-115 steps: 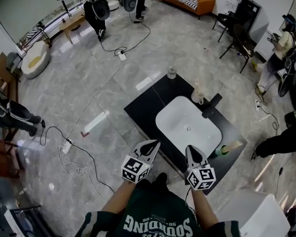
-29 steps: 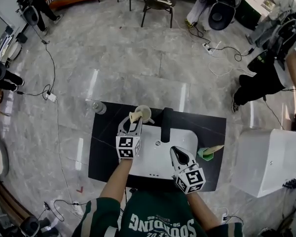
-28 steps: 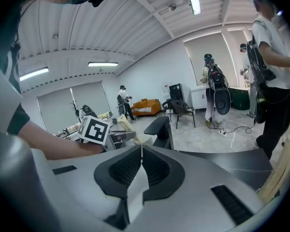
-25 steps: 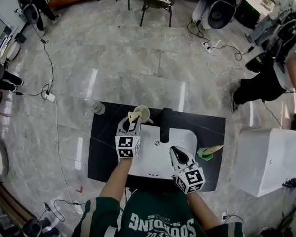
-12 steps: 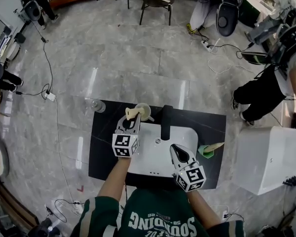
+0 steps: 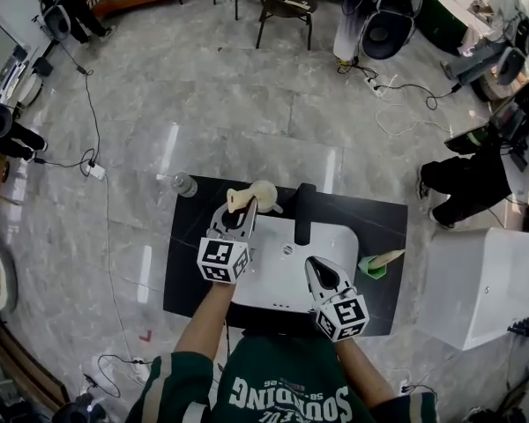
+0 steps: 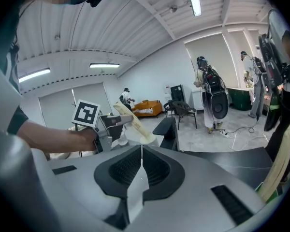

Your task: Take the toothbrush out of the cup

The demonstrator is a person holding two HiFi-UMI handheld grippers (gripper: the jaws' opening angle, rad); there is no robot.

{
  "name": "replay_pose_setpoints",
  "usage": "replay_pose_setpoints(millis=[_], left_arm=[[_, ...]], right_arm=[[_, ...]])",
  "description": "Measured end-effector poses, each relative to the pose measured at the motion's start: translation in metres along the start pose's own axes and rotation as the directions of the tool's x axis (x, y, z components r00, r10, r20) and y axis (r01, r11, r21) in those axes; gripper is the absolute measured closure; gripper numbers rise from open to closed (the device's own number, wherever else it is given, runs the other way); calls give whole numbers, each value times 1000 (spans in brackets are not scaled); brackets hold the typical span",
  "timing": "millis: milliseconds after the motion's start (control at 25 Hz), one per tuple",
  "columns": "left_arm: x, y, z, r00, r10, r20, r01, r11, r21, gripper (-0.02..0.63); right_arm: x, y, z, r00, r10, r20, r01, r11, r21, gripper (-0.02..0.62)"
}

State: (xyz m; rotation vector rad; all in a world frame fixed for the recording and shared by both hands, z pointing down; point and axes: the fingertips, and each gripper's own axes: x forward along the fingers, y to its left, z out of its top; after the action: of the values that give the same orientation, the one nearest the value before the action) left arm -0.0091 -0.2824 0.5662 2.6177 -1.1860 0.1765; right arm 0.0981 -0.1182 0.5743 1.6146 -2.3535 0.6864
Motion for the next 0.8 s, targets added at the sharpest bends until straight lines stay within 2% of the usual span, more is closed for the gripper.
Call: replay_pose_setpoints(millis=[360,800], left_arm=[[-38,-6,20,998,-46,50,46,999,6,548],[-106,29,20,998,10,65,-9,1000,-6,549]], right_arm=[[-2,23,1,1000,19,12,-19,1000,-13,554],[11,78,-9,995,100,1,-100,995,-16,554]])
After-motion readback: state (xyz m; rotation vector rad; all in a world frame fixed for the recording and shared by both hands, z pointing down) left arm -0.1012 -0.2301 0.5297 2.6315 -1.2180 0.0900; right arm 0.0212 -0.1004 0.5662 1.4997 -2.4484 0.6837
